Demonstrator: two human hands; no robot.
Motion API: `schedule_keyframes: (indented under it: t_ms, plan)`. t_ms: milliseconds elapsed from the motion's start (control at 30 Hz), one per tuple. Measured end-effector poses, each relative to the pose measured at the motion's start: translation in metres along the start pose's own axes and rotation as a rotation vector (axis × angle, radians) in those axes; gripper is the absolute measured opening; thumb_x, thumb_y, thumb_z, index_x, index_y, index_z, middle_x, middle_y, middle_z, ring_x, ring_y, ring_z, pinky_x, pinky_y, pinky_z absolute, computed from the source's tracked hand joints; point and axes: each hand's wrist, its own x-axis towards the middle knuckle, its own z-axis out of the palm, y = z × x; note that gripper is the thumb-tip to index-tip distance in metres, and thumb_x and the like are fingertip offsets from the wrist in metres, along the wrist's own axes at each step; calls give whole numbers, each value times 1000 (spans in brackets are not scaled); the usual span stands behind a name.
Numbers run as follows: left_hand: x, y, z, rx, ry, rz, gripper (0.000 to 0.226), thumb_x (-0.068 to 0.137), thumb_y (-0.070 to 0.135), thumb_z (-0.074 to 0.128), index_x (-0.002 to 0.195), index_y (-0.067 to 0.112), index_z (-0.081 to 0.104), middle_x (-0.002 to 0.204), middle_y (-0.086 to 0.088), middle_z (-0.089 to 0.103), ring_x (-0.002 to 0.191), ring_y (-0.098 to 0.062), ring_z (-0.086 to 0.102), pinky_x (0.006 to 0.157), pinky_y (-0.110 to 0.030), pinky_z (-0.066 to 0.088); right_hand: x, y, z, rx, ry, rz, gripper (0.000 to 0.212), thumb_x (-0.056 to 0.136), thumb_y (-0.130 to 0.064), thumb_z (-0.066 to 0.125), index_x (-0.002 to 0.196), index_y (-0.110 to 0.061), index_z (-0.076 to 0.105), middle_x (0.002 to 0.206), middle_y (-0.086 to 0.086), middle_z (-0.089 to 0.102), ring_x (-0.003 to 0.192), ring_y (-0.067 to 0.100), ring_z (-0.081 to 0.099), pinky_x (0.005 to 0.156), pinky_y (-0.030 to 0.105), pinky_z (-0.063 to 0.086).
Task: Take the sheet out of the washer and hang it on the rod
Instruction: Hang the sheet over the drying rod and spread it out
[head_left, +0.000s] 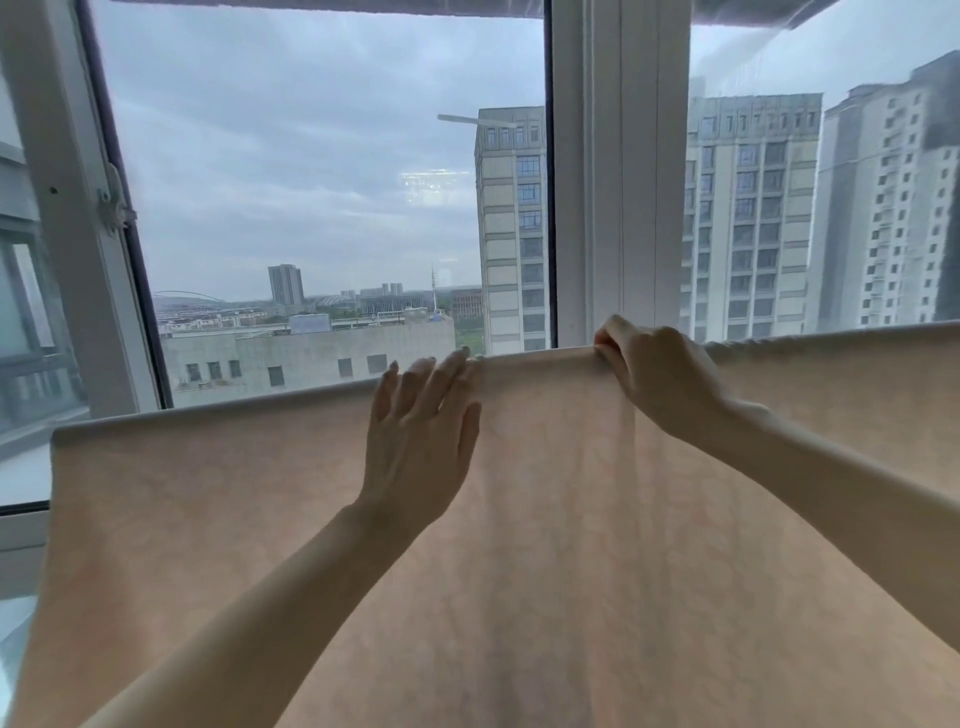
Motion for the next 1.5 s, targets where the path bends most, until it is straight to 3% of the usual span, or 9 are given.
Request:
schedule_keyframes:
  t_ms: [133,300,467,667,800,1100,1333,1500]
  plan:
    - [9,16,5,65,-71,-1,46,98,36,36,137,17,50,136,-3,54,123,-33,49,107,-55,33,-1,1,3,22,-3,3,21,102,-29,41,96,-14,55,64,-1,59,53,16,55,56,31,48]
    - [24,36,8,144,-140,-51,50,95,41,33,135,17,51,124,-2,59,114,-30,52,105,-53,34,-5,5,5,19,33,-21,18,101,-30,40,96,-18,52,67,1,58,55,21,55,59,36,51]
    - [32,56,21,138,-119,-11,47,94,37,44,135,14,52,124,-3,61,110,-29,56,108,-51,34,-10,19,-2,50,-10,-76,15,99,-26,41,98,-18,53,73,-3,60,58,15,57,56,35,52]
    - [34,60,32,160,-67,-26,46,94,36,40,133,15,53,121,-4,61,107,-32,54,106,-51,35,-22,61,-16,44,-19,-31,12,98,-24,50,103,-17,58,92,-3,68,74,12,62,67,30,54]
    - [36,64,34,135,-40,-45,42,93,35,44,127,15,57,111,-5,63,100,-34,54,98,-48,40,-20,72,-20,51,-41,-37,7,95,-24,56,96,-17,59,82,1,67,70,16,63,67,36,56]
    - [35,64,33,130,10,-47,38,92,31,48,125,15,59,105,-4,64,97,-33,55,96,-47,41,-15,67,-28,-58,-127,-31,10,101,-23,44,93,-16,46,78,3,57,62,13,54,63,33,52]
    - [33,63,34,124,37,-27,39,91,27,49,128,15,57,108,-4,64,94,-33,55,95,-46,41,-14,103,-42,-143,-162,112,16,96,-3,44,89,-17,39,73,-1,53,60,13,52,54,28,43]
    - [37,71,36,149,25,-55,39,92,29,46,127,18,57,108,-2,64,93,-35,53,93,-48,40,-30,125,-48,-28,-133,130,8,100,-15,43,93,-17,46,77,2,61,61,15,59,60,37,54]
